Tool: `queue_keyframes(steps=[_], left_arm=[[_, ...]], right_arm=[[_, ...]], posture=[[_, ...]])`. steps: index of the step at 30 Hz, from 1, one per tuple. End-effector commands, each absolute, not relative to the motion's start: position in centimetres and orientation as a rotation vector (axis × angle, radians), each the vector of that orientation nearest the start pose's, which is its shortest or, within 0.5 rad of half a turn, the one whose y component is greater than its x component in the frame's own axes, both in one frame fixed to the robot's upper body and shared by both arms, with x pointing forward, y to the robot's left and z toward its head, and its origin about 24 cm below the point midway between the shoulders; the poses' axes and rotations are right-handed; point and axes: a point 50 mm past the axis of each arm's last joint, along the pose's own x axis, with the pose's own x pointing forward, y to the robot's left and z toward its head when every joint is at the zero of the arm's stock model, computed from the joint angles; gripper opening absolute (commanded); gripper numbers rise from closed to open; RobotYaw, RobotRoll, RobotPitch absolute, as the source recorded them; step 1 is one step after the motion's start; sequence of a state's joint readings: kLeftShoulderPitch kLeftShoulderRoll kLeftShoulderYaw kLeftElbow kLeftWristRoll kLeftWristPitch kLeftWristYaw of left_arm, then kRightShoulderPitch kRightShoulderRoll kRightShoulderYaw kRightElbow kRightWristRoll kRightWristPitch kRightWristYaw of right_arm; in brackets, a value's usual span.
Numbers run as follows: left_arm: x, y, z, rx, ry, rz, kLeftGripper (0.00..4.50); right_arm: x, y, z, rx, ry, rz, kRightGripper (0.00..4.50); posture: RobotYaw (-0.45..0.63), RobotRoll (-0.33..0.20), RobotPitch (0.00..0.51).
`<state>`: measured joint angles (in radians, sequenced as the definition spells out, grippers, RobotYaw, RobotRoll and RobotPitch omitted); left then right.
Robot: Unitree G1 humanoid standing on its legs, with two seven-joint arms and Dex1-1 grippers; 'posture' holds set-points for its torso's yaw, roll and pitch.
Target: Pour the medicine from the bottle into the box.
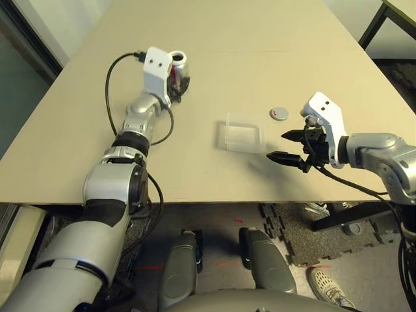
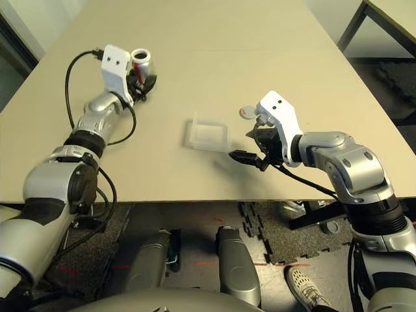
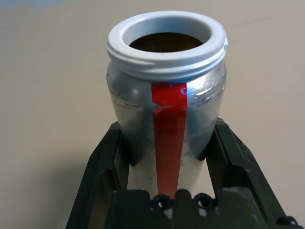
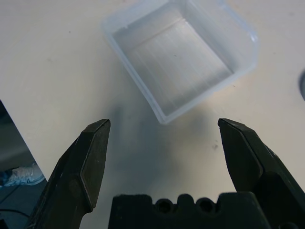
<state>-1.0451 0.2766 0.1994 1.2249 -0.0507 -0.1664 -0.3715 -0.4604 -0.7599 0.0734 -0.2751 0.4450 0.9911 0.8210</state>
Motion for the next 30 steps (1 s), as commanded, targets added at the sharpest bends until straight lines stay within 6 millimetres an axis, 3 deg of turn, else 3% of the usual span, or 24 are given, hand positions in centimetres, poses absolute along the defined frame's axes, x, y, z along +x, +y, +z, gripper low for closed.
queue_keyframes(steps=[1,7,11,14,16,19,23,28,30], left_arm=[[40.8,18.1,12.8,0.002,0.029,-0.23,2.41],[40.7,18.2,12.2,0.003,0.054,-0.218,2.41],[41.2,18.1,14.1,0.033,0.018,-0.235,2.41],[42.0,16.3,19.2,0.373,-0.123,-0.376,2.41],[41.9,12.8,24.4,0.807,-0.29,-0.546,2.41],[40.8,8.8,27.3,1.425,-0.447,-0.699,2.41],[39.5,5.5,26.7,2.016,-0.633,-0.846,2.41],[38.3,3.3,23.1,2.312,-0.794,-1.081,2.41],[38.1,2.7,22.5,2.323,-0.807,-1.109,2.41]], right_arm=[[27.4,-18.6,15.7,-0.272,0.508,0.903,4.5],[27.3,-18.6,15.5,-0.267,0.514,0.904,4.5],[27.1,-18.6,15.4,-0.263,0.522,0.903,4.5],[27.1,-18.7,15.4,-0.263,0.526,0.899,4.5],[27.2,-18.9,15.3,-0.263,0.527,0.896,4.5],[27.4,-18.8,15.1,-0.26,0.521,0.891,4.5],[27.6,-18.6,14.8,-0.243,0.5,0.88,4.5],[27.8,-18.0,14.4,-0.217,0.47,0.867,4.5],[27.8,-17.7,14.4,-0.211,0.459,0.865,4.5]], posture=[[-0.11,0.0,0.155],[-0.12,0.0,0.156],[-0.12,0.0,0.154],[-0.11,0.0,0.145],[-0.11,0.0,0.139],[-0.11,0.0,0.132],[-0.12,0.0,0.118],[-0.16,0.0,0.109],[-0.18,0.0,0.111]])
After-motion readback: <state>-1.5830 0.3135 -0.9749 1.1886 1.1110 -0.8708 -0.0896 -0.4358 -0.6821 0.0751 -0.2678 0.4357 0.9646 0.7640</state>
